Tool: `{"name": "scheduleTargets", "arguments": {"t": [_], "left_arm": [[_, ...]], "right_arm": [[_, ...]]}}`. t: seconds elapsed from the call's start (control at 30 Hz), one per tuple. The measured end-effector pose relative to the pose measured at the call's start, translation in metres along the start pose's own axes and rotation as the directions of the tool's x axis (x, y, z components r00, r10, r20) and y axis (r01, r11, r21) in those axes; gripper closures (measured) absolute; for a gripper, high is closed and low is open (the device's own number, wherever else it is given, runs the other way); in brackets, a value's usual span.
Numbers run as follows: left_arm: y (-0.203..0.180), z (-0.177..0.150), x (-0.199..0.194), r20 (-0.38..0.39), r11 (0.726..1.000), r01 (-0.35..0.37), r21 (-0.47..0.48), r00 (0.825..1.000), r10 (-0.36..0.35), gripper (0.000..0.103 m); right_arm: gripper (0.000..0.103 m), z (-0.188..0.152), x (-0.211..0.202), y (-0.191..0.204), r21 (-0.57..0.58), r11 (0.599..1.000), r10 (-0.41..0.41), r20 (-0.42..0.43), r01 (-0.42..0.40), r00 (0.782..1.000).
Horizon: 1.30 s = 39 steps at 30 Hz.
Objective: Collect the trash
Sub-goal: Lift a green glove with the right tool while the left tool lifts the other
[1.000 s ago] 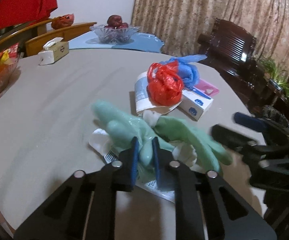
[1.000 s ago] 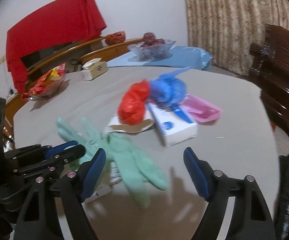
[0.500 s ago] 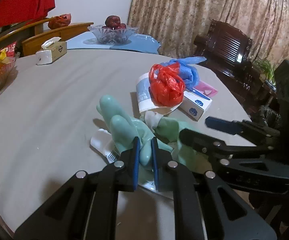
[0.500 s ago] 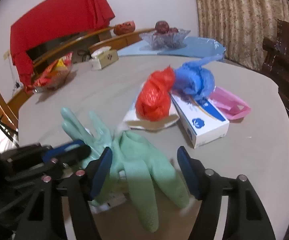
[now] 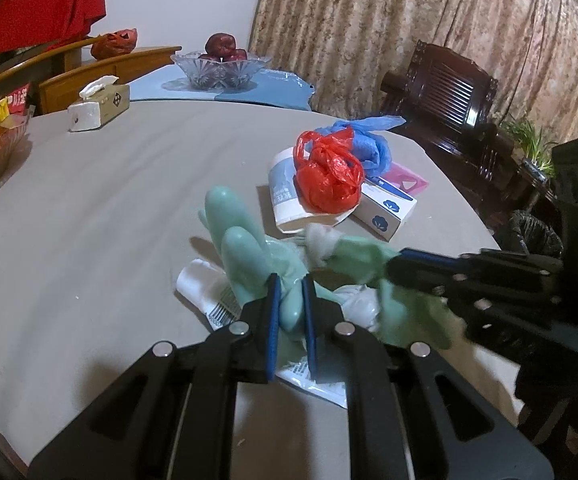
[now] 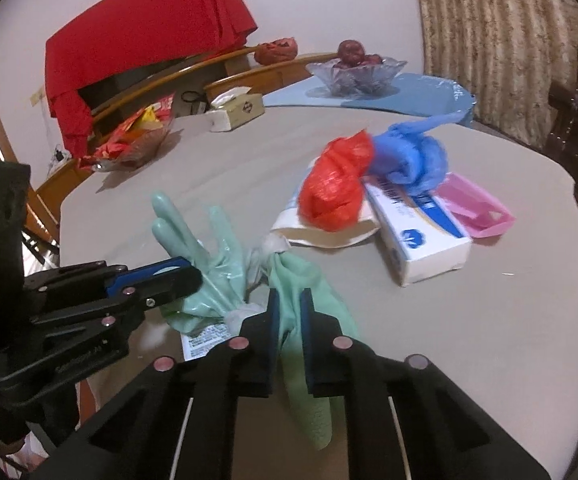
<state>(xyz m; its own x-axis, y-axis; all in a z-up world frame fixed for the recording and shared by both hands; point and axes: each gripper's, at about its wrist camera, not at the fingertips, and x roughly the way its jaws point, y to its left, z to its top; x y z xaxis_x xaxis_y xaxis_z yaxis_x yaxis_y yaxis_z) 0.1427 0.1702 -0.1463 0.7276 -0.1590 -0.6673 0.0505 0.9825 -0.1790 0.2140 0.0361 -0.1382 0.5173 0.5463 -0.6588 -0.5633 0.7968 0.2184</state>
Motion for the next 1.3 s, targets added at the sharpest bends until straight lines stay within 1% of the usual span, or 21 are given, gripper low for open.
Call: {"name": "scheduleTargets", "arguments": {"t": [0.3,0.63,0.67,0.7,0.8,0.93,1.0,1.03,1.07,1.13,1.17,1.2,1.27,1.3], "left_arm": [[-0.011,0.012,-0.011,0.033,1.000,0.026,0.009,0.999,-0.026,0.094],[-0.041,0.028,-0.026,0.073,0.996,0.071,0.048,0.995,-0.074,0.094],[-0.044,0.029,-0.027,0.076,0.996,0.075,0.049,0.994,-0.079,0.094],[-0.046,0.031,-0.028,0.080,0.995,0.081,0.052,0.993,-0.085,0.094],[-0.057,0.036,-0.031,0.092,0.993,0.094,0.069,0.991,-0.100,0.094],[-0.071,0.037,-0.029,0.089,0.990,0.106,0.091,0.989,-0.114,0.094],[-0.074,0.036,-0.027,0.083,0.990,0.108,0.094,0.990,-0.116,0.094],[-0.075,0.034,-0.026,0.078,0.989,0.108,0.096,0.990,-0.116,0.094],[-0.076,0.031,-0.025,0.070,0.989,0.107,0.098,0.991,-0.114,0.094],[-0.075,0.025,-0.021,0.053,0.989,0.107,0.097,0.992,-0.113,0.094],[-0.073,0.020,-0.019,0.042,0.990,0.105,0.096,0.993,-0.110,0.094],[-0.072,0.017,-0.018,0.035,0.990,0.103,0.097,0.994,-0.107,0.094],[-0.068,0.011,-0.014,0.014,0.991,0.099,0.091,0.995,-0.101,0.094],[-0.067,0.010,-0.012,0.009,0.991,0.098,0.088,0.995,-0.099,0.094]], "right_arm": [[0.093,0.006,-0.042,-0.017,0.014,0.999,-0.050,0.054,0.049,0.997],[0.094,0.011,-0.093,-0.038,0.046,0.993,-0.116,0.127,0.111,0.985],[0.095,0.010,-0.098,-0.040,0.049,0.992,-0.121,0.134,0.116,0.984],[0.103,0.009,-0.103,-0.042,0.050,0.991,-0.128,0.141,0.122,0.982],[0.103,0.009,-0.121,-0.051,0.063,0.987,-0.154,0.170,0.145,0.973],[0.103,0.005,-0.132,-0.065,0.081,0.983,-0.177,0.162,0.166,0.971],[0.103,-0.002,-0.131,-0.069,0.095,0.983,-0.172,0.149,0.159,0.974],[0.101,-0.006,-0.130,-0.070,0.098,0.982,-0.173,0.139,0.160,0.975],[0.098,-0.012,-0.125,-0.071,0.103,0.979,-0.186,0.116,0.175,0.976],[0.087,-0.024,-0.118,-0.074,0.113,0.977,-0.190,0.079,0.180,0.979],[0.070,-0.030,-0.116,-0.075,0.120,0.976,-0.191,0.067,0.182,0.979],[0.055,-0.035,-0.114,-0.077,0.126,0.975,-0.192,0.058,0.184,0.980],[0.049,-0.045,-0.107,-0.080,0.131,0.973,-0.194,0.039,0.187,0.980],[0.040,-0.048,-0.102,-0.081,0.133,0.973,-0.195,0.025,0.190,0.980]]}}
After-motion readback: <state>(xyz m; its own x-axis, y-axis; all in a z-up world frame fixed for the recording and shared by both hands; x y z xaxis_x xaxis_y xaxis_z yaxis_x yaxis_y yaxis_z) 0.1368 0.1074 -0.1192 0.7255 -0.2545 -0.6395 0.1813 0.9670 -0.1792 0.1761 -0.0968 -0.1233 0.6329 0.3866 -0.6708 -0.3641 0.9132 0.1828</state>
